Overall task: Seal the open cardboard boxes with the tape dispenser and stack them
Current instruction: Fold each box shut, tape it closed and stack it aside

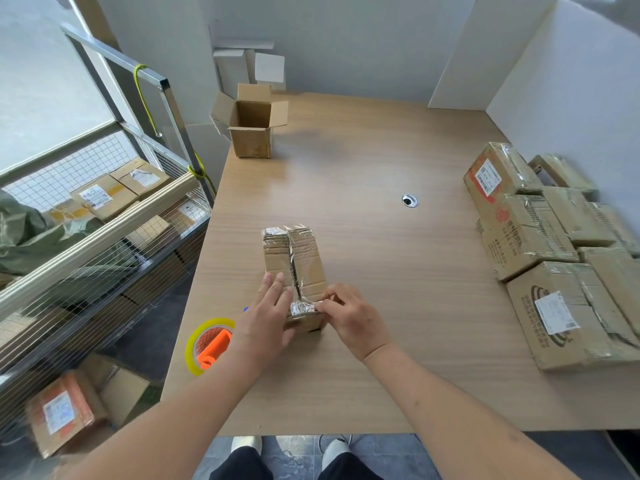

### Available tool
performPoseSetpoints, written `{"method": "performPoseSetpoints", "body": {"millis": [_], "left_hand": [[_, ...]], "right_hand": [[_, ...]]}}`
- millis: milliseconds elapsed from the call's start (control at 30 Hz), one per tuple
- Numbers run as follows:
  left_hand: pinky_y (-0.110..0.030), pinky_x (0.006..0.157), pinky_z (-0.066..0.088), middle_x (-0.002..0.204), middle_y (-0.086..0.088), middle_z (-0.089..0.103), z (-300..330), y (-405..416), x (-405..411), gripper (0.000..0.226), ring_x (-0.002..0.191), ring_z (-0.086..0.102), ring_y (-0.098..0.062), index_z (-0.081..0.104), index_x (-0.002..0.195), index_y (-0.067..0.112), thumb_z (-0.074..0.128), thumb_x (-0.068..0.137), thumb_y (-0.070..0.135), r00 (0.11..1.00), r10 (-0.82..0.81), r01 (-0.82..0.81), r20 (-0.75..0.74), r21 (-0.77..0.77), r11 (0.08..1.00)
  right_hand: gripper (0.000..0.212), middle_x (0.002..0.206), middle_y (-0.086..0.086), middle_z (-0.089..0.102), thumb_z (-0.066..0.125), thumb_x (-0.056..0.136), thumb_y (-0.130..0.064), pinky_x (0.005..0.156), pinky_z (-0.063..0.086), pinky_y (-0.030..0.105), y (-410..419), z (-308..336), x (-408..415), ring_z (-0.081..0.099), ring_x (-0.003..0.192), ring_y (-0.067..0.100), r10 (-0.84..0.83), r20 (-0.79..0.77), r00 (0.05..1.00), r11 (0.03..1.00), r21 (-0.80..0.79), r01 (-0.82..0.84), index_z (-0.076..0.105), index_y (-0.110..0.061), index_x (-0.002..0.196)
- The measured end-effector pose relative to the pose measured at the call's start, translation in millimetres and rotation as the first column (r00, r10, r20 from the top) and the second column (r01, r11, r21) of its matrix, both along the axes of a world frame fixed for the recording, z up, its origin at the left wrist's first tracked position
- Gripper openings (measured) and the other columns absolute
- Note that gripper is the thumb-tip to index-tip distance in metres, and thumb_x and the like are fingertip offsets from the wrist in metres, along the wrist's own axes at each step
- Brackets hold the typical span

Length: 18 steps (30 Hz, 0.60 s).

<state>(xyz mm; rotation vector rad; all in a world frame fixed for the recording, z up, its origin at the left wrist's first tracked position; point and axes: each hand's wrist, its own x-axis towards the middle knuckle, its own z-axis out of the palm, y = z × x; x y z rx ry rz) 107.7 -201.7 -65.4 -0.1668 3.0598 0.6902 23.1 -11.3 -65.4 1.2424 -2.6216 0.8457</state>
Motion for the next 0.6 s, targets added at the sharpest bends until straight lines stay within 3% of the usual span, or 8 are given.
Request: {"method": "performPoseSetpoints", "body": {"millis": [133, 267, 467, 600], "left_hand": [[-0.046, 0.113, 0.043, 0.165, -0.013, 0.030, 1, 8, -1, 0.075, 0.157, 0.014, -0.036, 0.051, 0.143, 0.004, 0.085, 0.079, 0.020, 0.999, 0.031, -0.031, -0.010, -0.022, 0.999], [-0.047, 0.112, 0.045, 0.163, -0.014, 0.033, -1, 7, -2, 0.076, 0.156, 0.016, -0.037, 0.053, 0.143, 0.004, 0.087, 0.077, 0.018, 1.000, 0.024, -0.024, -0.013, -0.022, 0.999], [-0.051, 0.111, 0.046, 0.160, -0.017, 0.039, -6, 3, 0, 0.077, 0.153, 0.018, -0.037, 0.057, 0.139, 0.002, 0.091, 0.071, 0.013, 0.998, 0.016, -0.013, -0.058, 0.038, 0.999], [-0.049, 0.111, 0.045, 0.161, -0.013, 0.038, -2, 4, -1, 0.067, 0.155, 0.017, -0.032, 0.062, 0.130, 0.006, 0.088, 0.077, 0.038, 0.996, 0.046, -0.041, -0.077, 0.068, 0.997]], "right_hand": [[0.022, 0.094, 0.007, 0.060, 0.083, 0.081, -0.011, 0.073, 0.057, 0.036, 1, -5, 3, 0.063, 0.079, 0.022, -0.094, 0.252, 0.963, 0.983, -0.126, 0.129, 0.081, -0.014, 0.102], [0.038, 0.097, 0.005, 0.069, 0.088, 0.076, -0.010, 0.081, 0.061, 0.028, 7, -5, -1, 0.071, 0.084, 0.016, -0.118, 0.555, 0.823, 0.936, -0.214, 0.278, 0.078, -0.017, 0.113], [0.035, 0.103, -0.001, 0.075, 0.082, 0.082, -0.003, 0.085, 0.061, 0.030, 16, -6, -3, 0.073, 0.091, 0.006, -0.099, 0.609, 0.787, 0.927, -0.231, 0.296, 0.078, -0.018, 0.113], [0.035, 0.106, 0.002, 0.076, 0.078, 0.084, 0.003, 0.089, 0.056, 0.024, 25, 0, -11, 0.072, 0.097, 0.008, -0.060, 0.607, 0.793, 0.963, -0.175, 0.207, 0.078, -0.013, 0.115]]}}
